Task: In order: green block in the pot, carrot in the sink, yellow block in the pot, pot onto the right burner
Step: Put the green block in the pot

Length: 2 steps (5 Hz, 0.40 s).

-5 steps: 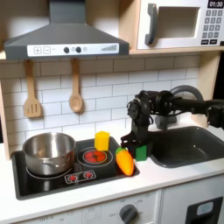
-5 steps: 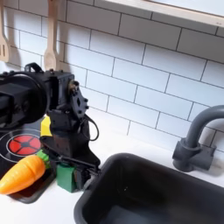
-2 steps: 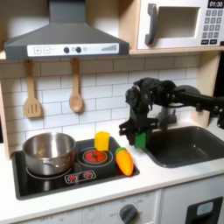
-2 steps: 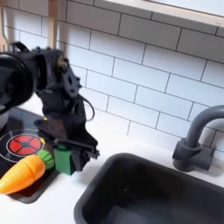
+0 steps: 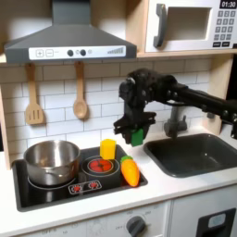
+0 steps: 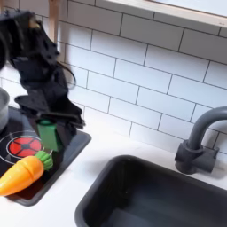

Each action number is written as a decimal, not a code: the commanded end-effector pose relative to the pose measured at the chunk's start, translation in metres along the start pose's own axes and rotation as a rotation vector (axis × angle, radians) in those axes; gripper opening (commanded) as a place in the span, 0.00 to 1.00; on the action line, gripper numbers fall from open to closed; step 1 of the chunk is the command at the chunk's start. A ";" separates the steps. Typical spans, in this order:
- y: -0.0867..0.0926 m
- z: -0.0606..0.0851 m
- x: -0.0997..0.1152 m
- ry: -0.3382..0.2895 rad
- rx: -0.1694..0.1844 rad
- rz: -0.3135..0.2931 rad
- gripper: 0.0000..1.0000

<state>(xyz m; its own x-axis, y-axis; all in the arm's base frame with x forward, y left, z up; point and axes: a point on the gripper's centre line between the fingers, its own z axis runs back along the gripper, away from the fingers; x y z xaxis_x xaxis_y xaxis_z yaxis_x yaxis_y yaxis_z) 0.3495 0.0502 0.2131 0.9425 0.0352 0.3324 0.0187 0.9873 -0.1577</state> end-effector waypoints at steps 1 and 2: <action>0.037 0.017 -0.002 -0.017 0.002 0.096 0.00; 0.053 0.020 -0.006 -0.018 0.008 0.133 0.00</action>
<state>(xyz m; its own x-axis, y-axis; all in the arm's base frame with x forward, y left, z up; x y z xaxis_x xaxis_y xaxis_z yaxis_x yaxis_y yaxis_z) 0.3392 0.1049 0.2227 0.9295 0.1653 0.3299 -0.1055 0.9758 -0.1916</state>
